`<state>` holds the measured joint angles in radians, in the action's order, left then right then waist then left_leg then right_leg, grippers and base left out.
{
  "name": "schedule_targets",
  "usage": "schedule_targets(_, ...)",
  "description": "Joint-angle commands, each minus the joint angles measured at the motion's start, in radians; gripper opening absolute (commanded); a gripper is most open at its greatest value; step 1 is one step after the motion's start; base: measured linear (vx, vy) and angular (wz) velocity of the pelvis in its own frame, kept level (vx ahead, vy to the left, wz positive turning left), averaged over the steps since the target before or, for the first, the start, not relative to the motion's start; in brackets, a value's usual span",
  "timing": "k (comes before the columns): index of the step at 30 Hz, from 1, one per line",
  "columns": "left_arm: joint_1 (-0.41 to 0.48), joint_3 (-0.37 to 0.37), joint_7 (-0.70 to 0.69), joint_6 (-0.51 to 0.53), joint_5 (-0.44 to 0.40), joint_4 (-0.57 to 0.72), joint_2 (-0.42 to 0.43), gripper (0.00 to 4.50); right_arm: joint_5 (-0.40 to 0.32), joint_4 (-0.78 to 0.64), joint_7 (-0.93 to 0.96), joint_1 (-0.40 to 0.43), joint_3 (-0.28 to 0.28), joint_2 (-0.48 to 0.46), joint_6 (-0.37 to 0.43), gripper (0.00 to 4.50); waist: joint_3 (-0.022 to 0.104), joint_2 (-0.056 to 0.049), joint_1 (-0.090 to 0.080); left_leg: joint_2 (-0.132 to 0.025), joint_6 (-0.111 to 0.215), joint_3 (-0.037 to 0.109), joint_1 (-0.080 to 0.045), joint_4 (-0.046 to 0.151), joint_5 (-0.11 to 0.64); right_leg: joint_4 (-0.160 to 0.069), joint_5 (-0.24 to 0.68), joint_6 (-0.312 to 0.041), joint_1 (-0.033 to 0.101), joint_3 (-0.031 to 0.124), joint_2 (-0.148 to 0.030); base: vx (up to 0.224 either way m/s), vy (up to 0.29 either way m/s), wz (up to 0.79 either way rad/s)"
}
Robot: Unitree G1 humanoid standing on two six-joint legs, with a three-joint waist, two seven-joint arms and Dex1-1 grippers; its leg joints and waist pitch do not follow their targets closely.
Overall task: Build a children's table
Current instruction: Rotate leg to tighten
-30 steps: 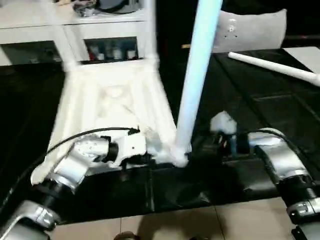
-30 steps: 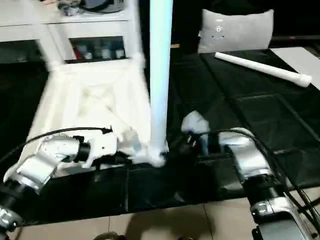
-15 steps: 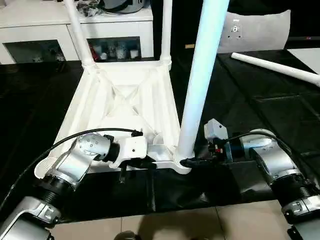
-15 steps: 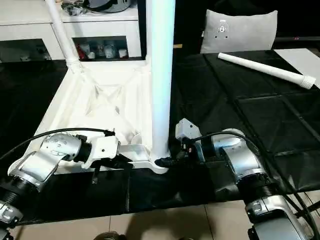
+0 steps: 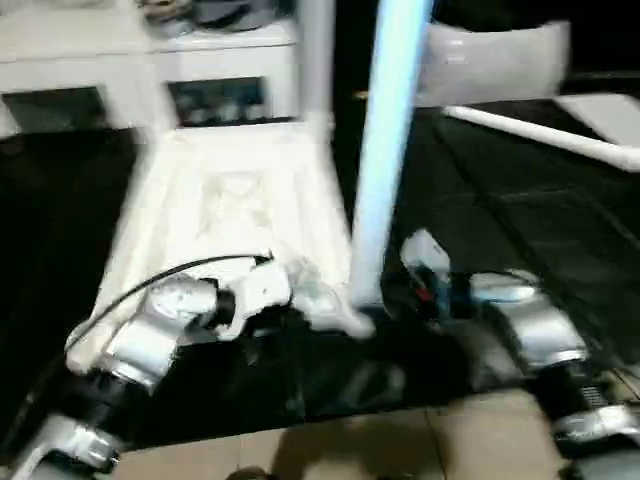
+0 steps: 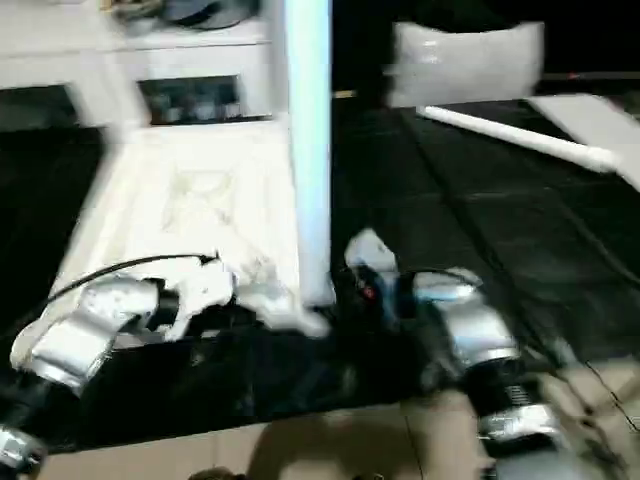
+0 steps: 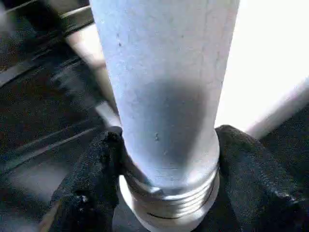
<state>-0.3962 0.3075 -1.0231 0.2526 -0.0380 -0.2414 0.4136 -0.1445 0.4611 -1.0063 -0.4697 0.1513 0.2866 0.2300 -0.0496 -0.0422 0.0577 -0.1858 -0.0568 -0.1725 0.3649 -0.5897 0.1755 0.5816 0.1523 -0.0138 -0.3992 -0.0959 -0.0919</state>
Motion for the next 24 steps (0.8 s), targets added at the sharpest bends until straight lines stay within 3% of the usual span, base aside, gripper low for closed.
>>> schedule_targets(1,0.005,0.048,0.07,0.076,0.033,0.123,-0.121,0.0,0.007,0.071,0.177,-0.024,0.015,-0.119,0.075,2.65,0.049,0.008,-0.011,-0.034,-0.015,0.025,-0.006,0.081,0.402,-0.095,0.619,-0.088,0.042,0.03,-0.062,-0.052,0.015,-0.13)
schedule_targets(5,-0.005,0.057,0.168,0.139,-0.008,0.139,-0.199,0.0,0.023,0.126,0.323,-0.047,-0.014,-0.198,0.115,2.65,0.045,0.009,-0.051,-0.023,-0.013,0.034,-0.015,0.068,0.469,-0.127,0.724,-0.03,0.031,0.006,-0.06,-0.013,0.004,-0.03)
schedule_targets(6,-0.027,0.059,0.242,0.156,-0.032,0.101,-0.261,0.0,0.04,0.182,0.426,-0.076,-0.036,-0.238,0.091,2.65,0.043,0.006,-0.061,-0.021,-0.007,0.036,-0.022,0.065,0.495,-0.134,0.732,-0.022,0.026,-0.002,-0.059,0.0,0.0,0.0)
schedule_targets(8,-0.045,0.07,0.286,0.151,-0.062,0.073,-0.29,0.0,0.044,0.209,0.491,-0.087,-0.062,-0.263,0.048,2.65,0.036,-0.008,-0.08,-0.028,-0.009,0.043,-0.042,0.067,0.589,-0.155,0.725,-0.005,0.023,-0.037,-0.048,0.0,0.0,0.0)
schedule_targets(9,-0.047,0.072,0.291,0.154,-0.067,0.073,-0.29,0.0,0.04,0.207,0.489,-0.087,-0.068,-0.265,0.047,2.65,0.032,-0.02,-0.093,-0.045,-0.017,0.055,-0.044,0.086,0.685,-0.154,0.656,0.0,0.042,-0.06,-0.04,0.0,0.0,0.0)
schedule_targets(10,-0.05,0.075,0.303,0.163,-0.075,0.074,-0.29,0.0,0.03,0.203,0.484,-0.086,-0.081,-0.268,0.046,3.21,0.029,-0.031,-0.089,-0.08,-0.029,0.075,-0.005,0.136,0.791,-0.074,0.502,-0.023,0.094,-0.045,-0.036,-0.069,0.031,-0.09)
schedule_targets(11,-0.049,0.072,0.306,0.168,-0.091,0.071,-0.273,0.0,0.031,0.188,0.464,-0.076,-0.089,-0.252,0.035,3.35,0.03,-0.043,-0.054,-0.108,-0.053,0.064,0.022,0.201,0.915,0.056,0.276,-0.075,0.114,-0.017,-0.022,-0.069,0.031,-0.09)
schedule_targets(12,-0.049,0.071,0.305,0.165,-0.096,0.069,-0.265,0.0,0.03,0.182,0.454,-0.072,-0.09,-0.245,0.032,3.37,0.021,-0.013,-0.05,-0.09,-0.047,0.033,-0.012,0.203,0.921,0.053,0.291,-0.085,0.079,0.013,-0.015,-0.063,-0.008,0.01)
schedule_targets(13,-0.048,0.07,0.304,0.163,-0.099,0.067,-0.26,0.0,0.029,0.178,0.447,-0.069,-0.091,-0.24,0.03,3.37,0.02,0.008,-0.043,-0.057,-0.055,0.024,-0.041,0.16,0.871,-0.021,0.51,-0.067,0.042,0.022,-0.021,0.062,-0.052,0.16)
schedule_targets(14,-0.047,0.069,0.303,0.16,-0.106,0.065,-0.249,0.0,0.028,0.171,0.436,-0.064,-0.094,-0.23,0.028,3.45,0.019,0.054,-0.038,0.043,-0.022,-0.001,-0.156,-0.074,0.508,-0.208,1.044,0.04,-0.092,0.0,-0.087,0.062,-0.052,0.16)
schedule_targets(15,-0.046,0.066,0.299,0.149,-0.112,0.058,-0.232,0.0,0.024,0.158,0.413,-0.055,-0.098,-0.212,0.016,3.57,0.022,0.051,-0.035,0.044,0.005,0.007,-0.13,-0.089,0.364,-0.208,1.115,0.042,-0.069,0.028,-0.117,0.074,-0.045,-0.04)
schedule_targets(16,-0.044,0.055,0.292,0.126,-0.119,0.041,-0.209,0.0,0.017,0.141,0.371,-0.039,-0.105,-0.18,-0.009,3.76,0.029,0.032,-0.006,0.019,0.038,0.031,-0.043,-0.032,0.22,-0.173,1.045,0.049,0.039,0.035,-0.147,0.072,0.01,-0.25)
schedule_targets(17,-0.044,0.05,0.286,0.113,-0.122,0.031,-0.198,0.0,0.014,0.133,0.347,-0.032,-0.106,-0.164,-0.022,3.79,0.04,0.029,0.004,0.002,0.039,0.038,-0.012,0.016,0.198,-0.14,0.921,0.051,0.068,0.028,-0.125,0.072,0.01,-0.25)
schedule_targets(18,-0.044,0.044,0.279,0.1,-0.125,0.019,-0.187,0.0,0.01,0.125,0.321,-0.024,-0.108,-0.145,-0.035,3.81,0.041,0.002,0.002,-0.026,0.023,0.052,-0.005,0.057,0.265,-0.115,0.714,0.019,0.059,-0.001,-0.076,0.09,0.027,-0.16)
schedule_targets(19,-0.044,0.044,0.279,0.1,-0.125,0.019,-0.187,0.0,0.01,0.125,0.321,-0.024,-0.108,-0.145,-0.035,3.9,0.047,-0.004,0.0,-0.038,0.017,0.054,-0.017,0.061,0.306,-0.109,0.617,-0.008,0.053,-0.002,-0.07,0.0,0.0,0.0)
schedule_targets(20,-0.046,0.037,0.252,0.062,-0.122,-0.004,-0.152,0.0,0.004,0.096,0.253,-0.005,-0.108,-0.09,-0.06,4.05,0.055,-0.02,0.0,-0.047,0.006,0.054,-0.029,0.066,0.336,-0.091,0.433,-0.091,0.049,0.004,-0.068,0.0,0.0,0.0)
schedule_targets(21,-0.048,0.035,0.242,0.052,-0.118,-0.011,-0.139,0.0,0.003,0.085,0.226,0.002,-0.108,-0.068,-0.072,4.18,0.05,-0.008,-0.007,-0.048,0.012,0.05,-0.015,0.073,0.361,-0.083,0.355,-0.13,0.057,0.005,-0.062,0.0,0.0,0.0)
schedule_targets(23,-0.051,0.037,0.215,0.02,-0.109,-0.023,-0.112,0.0,0.0,0.07,0.177,0.01,-0.109,-0.029,-0.093,4.28,0.047,-0.007,-0.005,-0.041,0.015,0.042,-0.022,0.073,0.416,-0.089,0.425,-0.134,0.052,0.005,-0.066,0.0,0.0,0.0)
schedule_targets(24,-0.053,0.038,0.187,-0.004,-0.104,-0.035,-0.086,0.0,-0.006,0.059,0.131,0.011,-0.114,0.01,-0.105,4.39,0.049,-0.005,-0.005,-0.039,0.018,0.041,-0.017,0.072,0.399,-0.089,0.445,-0.136,0.056,0.01,-0.071,0.0,0.0,0.0)
